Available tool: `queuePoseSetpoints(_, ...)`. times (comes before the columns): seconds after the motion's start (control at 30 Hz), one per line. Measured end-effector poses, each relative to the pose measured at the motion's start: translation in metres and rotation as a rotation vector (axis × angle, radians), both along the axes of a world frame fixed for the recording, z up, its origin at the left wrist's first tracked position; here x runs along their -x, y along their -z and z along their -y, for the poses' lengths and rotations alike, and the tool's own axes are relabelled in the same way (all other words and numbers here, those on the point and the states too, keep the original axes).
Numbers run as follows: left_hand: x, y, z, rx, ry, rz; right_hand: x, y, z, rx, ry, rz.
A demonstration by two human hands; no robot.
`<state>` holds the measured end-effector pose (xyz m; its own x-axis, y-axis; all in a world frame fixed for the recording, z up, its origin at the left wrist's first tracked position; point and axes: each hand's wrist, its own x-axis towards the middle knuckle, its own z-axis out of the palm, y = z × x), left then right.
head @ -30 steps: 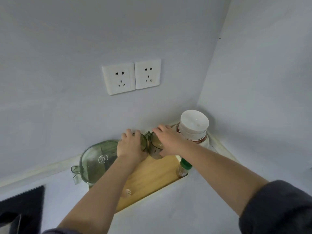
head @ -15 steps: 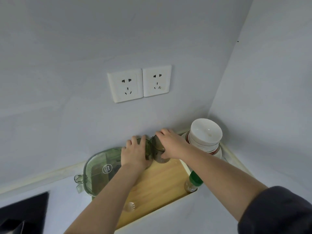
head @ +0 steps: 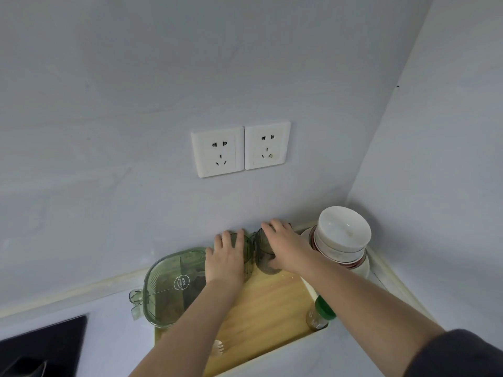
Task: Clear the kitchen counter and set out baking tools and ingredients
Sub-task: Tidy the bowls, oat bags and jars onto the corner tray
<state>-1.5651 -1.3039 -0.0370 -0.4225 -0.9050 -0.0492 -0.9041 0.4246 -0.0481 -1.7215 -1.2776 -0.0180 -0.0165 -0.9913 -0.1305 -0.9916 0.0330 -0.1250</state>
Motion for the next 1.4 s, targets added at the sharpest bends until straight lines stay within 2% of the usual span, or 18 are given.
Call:
queuePoseSetpoints(0.2, -0.006, 0.0, -0.007, 0.028, -0.031, -0.048, -0.002, 0.0, -0.009, 0.053, 0.011, -0.091)
queuePoseSetpoints(0.37, -0.021, -0.014, -0.025, 0.02, 0.006, -0.094, -0.007, -0.015, -0.026, 0.083, 0.011, -0.064)
queuePoseSetpoints(0.53, -0.051, -0.032, -0.052, 0.026, 0.01, -0.237, -0.033, -0.032, -0.05, 0.158, 0.052, 0.095)
queuePoseSetpoints(0.67, -0.095, -0.054, -0.091, 0.088, 0.035, -0.48, -0.074, -0.045, -0.082, 0.259, 0.098, 0.312)
queuePoseSetpoints(0.83, -0.171, -0.076, -0.153, 0.112, -0.026, -0.708, -0.15, -0.065, -0.141, 0.414, 0.119, 0.603)
queuePoseSetpoints(1.0, -0.266, -0.094, -0.239, 0.117, -0.053, -0.836, -0.237, -0.081, -0.224, 0.477, 0.082, 0.758)
queuePoseSetpoints(1.2, -0.385, -0.11, -0.344, 0.164, -0.12, -0.852, -0.352, -0.088, -0.332, 0.382, 0.103, 0.93)
queuePoseSetpoints(1.4, -0.515, -0.122, -0.431, 0.256, -0.283, -0.914, -0.483, -0.11, -0.383, 0.28, -0.046, 0.994)
